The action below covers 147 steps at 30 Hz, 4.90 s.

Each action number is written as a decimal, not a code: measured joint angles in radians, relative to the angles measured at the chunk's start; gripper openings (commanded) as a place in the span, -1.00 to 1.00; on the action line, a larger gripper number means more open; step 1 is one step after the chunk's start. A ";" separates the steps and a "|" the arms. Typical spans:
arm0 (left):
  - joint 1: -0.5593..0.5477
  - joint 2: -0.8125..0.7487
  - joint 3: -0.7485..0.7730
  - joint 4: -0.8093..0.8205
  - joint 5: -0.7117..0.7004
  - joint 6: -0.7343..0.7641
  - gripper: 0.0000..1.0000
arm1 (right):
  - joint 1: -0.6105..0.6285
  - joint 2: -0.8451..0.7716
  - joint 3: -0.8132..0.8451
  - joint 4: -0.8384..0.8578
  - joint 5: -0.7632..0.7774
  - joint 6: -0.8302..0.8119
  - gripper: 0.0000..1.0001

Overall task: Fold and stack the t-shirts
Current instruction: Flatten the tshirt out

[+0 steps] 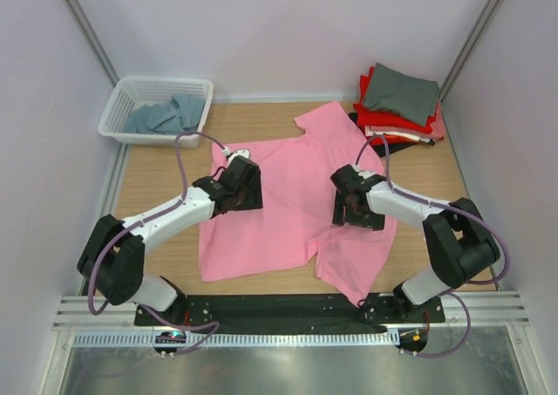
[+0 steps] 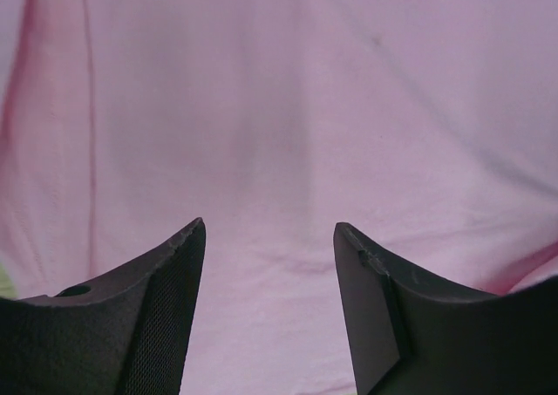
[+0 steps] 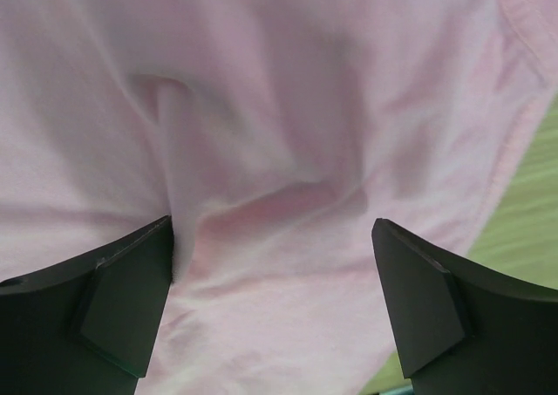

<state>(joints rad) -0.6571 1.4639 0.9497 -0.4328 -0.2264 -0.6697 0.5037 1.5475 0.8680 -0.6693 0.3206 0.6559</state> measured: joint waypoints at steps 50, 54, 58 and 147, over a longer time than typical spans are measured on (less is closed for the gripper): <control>0.486 0.452 0.636 -0.415 -0.306 0.369 0.15 | 0.012 -0.385 0.026 -0.206 -0.070 -0.060 0.95; 0.401 0.435 0.673 -0.392 -0.262 0.356 0.15 | 0.012 -0.385 0.026 -0.206 -0.080 -0.060 0.95; 0.344 0.546 0.774 -0.385 -0.241 0.336 0.16 | 0.012 -0.385 0.027 -0.206 -0.082 -0.060 0.95; 0.276 0.936 1.075 -0.444 -0.424 0.327 0.02 | 0.012 -0.381 0.033 -0.163 -0.161 -0.128 0.94</control>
<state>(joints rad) -0.3809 2.4001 2.0251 -0.8764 -0.6502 -0.3428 0.5159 1.1660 0.9009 -0.8326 0.1600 0.5282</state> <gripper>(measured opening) 0.519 0.974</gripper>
